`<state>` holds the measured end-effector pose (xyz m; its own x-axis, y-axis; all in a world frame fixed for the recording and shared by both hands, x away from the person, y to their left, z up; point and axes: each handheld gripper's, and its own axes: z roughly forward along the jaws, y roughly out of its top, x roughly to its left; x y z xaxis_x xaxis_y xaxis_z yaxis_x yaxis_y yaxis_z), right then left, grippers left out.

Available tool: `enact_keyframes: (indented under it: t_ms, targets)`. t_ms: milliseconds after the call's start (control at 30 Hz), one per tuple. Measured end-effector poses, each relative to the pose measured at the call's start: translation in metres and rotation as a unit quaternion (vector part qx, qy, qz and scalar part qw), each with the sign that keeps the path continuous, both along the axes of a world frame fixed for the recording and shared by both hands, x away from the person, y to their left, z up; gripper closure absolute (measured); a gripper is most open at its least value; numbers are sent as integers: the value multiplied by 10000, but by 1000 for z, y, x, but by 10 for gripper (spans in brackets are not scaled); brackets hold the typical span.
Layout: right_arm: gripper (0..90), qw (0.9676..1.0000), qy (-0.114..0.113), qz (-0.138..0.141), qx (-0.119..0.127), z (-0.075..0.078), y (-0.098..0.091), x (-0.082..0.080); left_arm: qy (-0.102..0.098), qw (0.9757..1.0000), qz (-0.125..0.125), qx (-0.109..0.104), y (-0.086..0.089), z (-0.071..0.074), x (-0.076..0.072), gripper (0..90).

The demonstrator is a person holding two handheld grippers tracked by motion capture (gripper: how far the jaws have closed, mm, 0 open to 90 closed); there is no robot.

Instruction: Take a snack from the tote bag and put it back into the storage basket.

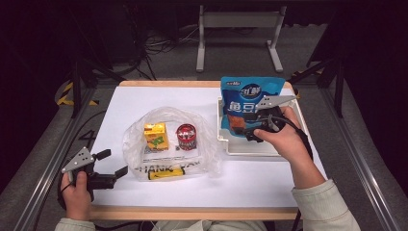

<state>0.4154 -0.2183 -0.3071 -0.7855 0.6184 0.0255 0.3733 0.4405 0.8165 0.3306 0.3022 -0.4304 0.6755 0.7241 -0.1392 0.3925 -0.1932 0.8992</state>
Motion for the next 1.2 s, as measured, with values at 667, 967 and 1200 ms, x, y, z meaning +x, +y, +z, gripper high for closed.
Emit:
enact_keyframes:
  t_ms: [667, 967, 1200]
  targets:
    - [216, 9970, -117, 755, 134, 10, 59, 6, 4, 10000, -51, -22, 0, 0, 3, 27]
    - [212, 9948, -93, 1003, 110, 5, 84, 9, -12, 10000, -77, -22, 0, 1, 4, 27]
    - [211, 9939, -42, 1097, 145, 0, 98, 12, 41, 9999, -124, -23, 0, 0, 4, 26]
